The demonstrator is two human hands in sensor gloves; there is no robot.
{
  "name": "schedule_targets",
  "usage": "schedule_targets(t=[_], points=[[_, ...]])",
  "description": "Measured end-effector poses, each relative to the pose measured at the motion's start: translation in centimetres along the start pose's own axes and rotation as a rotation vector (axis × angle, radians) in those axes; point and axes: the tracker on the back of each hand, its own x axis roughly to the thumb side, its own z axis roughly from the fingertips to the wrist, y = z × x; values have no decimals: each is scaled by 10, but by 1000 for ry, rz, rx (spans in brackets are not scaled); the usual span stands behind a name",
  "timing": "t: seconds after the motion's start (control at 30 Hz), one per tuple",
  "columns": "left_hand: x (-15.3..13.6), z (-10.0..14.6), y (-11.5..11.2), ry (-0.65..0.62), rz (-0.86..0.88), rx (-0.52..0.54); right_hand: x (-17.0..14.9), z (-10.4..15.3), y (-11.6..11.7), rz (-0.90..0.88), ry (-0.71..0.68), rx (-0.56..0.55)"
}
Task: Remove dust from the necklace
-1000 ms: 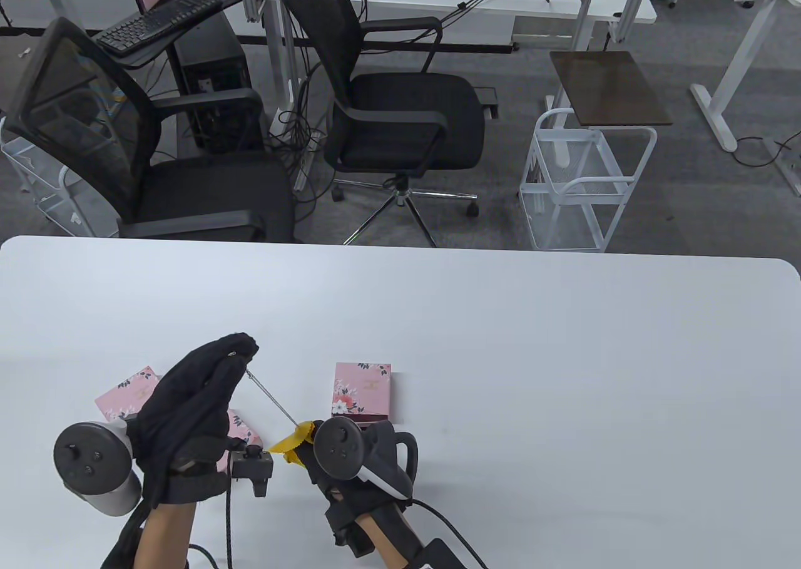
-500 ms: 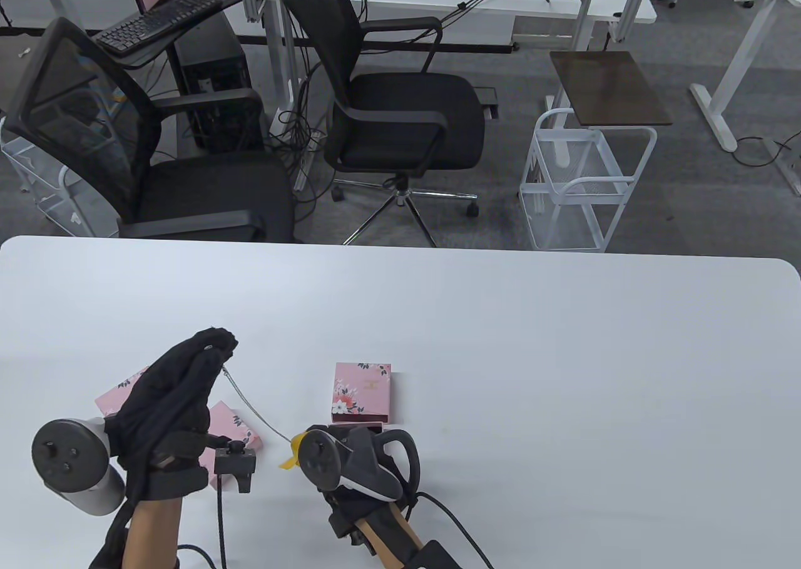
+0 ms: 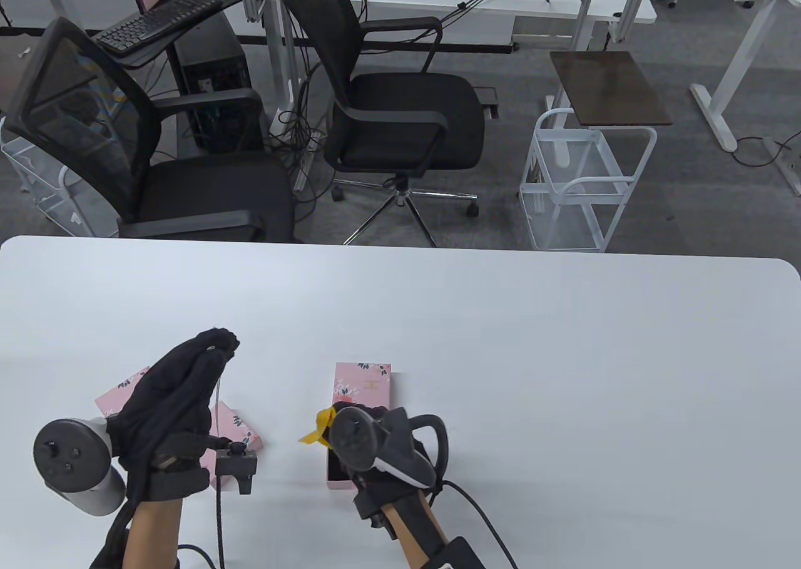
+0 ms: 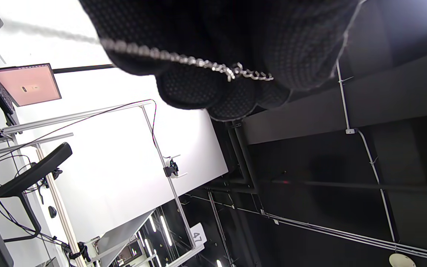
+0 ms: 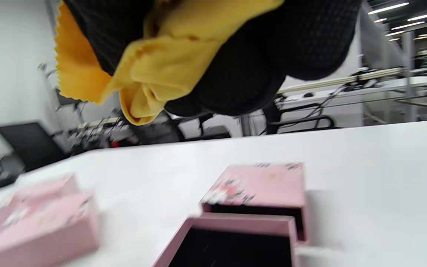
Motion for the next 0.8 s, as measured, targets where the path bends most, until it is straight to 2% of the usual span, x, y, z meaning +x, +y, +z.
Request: schedule_targets(t=[0.07,0.13,0.33,0.4,0.47,0.57,0.73,0.8], points=[[0,1,-5,1,-7,-15,-26,4,-10,-33,80,-40],[1,1,-10,-2,-17,-32,-49,8,-11,-11,149,-21],[2,6,-28,-15,-42,-86,-109,26,9,36,331,15],[2,7,-33,-14,-65,-95,-124,28,16,42,385,61],[0,8,-36,-14,-78,-102,-131,28,24,67,402,82],[-1,8,-38,-9,-88,-105,-135,27,36,149,424,171],[-2,8,-38,-3,-85,-106,-128,26,45,243,403,237],[-1,8,-38,-2,-83,-105,-123,25,52,276,383,297]])
